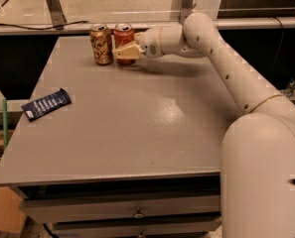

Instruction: Move coke can near orange can

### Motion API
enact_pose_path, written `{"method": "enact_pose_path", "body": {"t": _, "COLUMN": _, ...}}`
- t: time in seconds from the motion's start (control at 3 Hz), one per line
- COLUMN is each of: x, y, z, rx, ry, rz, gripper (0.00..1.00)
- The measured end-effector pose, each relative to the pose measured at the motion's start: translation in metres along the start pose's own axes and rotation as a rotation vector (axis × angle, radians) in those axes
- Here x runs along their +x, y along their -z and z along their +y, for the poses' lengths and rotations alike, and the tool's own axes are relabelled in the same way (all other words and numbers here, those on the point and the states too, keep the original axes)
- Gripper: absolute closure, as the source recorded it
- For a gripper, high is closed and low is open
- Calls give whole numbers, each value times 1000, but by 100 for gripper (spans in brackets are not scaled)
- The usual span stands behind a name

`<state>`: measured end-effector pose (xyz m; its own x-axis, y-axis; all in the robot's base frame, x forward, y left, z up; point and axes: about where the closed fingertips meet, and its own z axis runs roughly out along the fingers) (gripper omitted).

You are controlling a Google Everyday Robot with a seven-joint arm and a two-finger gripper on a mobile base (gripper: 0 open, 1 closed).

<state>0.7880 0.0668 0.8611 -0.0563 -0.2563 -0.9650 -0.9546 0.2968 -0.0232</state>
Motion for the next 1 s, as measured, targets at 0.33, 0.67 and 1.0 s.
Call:
{"method": "enact_pose_path", "body": {"t": 0.33, "x": 4, "y": 2, "z": 0, "rx": 3, "ry": -9, "rz": 5, "gripper": 0}}
{"method": "enact_pose_path", "body": {"t": 0.67, "x": 6, "y": 9, "z": -4, "rx": 18, "ry": -18, "rz": 4, "gripper": 0}}
{"method": "enact_pose_path", "body": {"t": 1.0, "x": 9, "y": 43, "z": -24, "rx": 94, "ry": -31, "rz": 7, "gripper": 0}}
